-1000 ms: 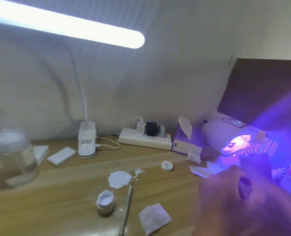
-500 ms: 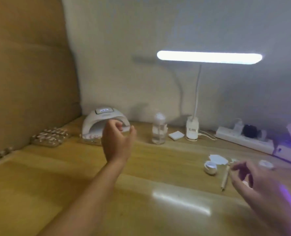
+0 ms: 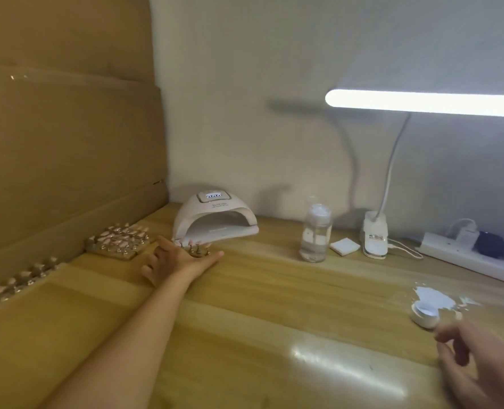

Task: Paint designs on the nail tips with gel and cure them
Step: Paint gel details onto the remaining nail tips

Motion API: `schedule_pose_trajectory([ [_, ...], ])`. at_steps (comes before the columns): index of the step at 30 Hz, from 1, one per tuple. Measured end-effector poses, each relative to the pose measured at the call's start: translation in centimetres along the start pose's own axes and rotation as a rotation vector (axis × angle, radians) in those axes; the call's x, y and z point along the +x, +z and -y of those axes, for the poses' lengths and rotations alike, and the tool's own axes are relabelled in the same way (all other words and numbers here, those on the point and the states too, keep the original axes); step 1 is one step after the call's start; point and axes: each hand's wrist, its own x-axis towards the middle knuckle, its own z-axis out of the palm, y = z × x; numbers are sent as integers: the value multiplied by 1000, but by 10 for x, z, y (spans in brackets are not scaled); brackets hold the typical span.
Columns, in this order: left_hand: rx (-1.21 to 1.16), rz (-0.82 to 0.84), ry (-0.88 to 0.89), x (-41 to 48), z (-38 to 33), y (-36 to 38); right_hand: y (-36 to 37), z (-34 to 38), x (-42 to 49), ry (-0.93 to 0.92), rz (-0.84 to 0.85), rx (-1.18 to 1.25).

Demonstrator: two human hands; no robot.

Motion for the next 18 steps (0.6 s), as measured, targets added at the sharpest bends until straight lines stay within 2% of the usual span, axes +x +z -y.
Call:
schedule_pose_trajectory([
  [4, -3, -27, 17, 3, -2, 3, 1, 5, 2, -63, -39, -42],
  [7, 80, 37, 115, -12, 4, 0, -8, 7, 1, 193, 71, 12],
  [10, 158, 180, 359, -44, 6, 0, -10, 5, 3, 361, 83, 122],
  [12, 133, 335, 581, -73, -2, 3, -10, -1, 11, 403, 104, 90],
  [16, -60, 954, 890, -136, -43, 12, -9, -6, 19, 463, 173, 5],
  [17, -74, 1031, 937, -149, -53, 15, -9, -9, 17, 466, 167, 1],
  [18, -69, 1040, 977, -158, -60, 17, -11, -11, 16, 461, 162, -8],
])
